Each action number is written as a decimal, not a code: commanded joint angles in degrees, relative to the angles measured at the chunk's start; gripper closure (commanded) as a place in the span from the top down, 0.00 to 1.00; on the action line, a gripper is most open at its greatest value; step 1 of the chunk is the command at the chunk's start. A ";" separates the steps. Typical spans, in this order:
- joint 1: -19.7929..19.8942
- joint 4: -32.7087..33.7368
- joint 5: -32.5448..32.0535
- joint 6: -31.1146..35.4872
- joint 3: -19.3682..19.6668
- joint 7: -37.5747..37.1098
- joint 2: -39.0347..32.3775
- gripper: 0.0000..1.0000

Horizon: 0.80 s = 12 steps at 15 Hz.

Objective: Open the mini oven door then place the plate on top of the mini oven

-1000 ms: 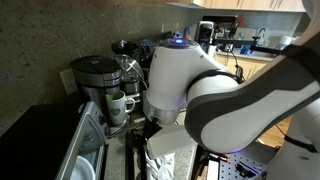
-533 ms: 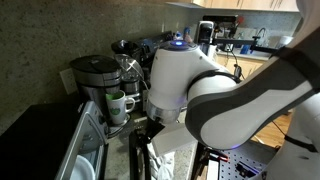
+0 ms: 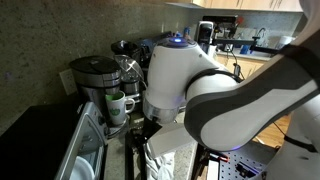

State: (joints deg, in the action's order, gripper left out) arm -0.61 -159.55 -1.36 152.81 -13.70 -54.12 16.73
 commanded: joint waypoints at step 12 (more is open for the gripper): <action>3.64 -0.09 -8.10 0.45 -2.76 -11.53 -3.30 1.00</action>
State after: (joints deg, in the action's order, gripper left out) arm 0.52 -159.64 -6.28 152.30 -15.74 -62.62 17.03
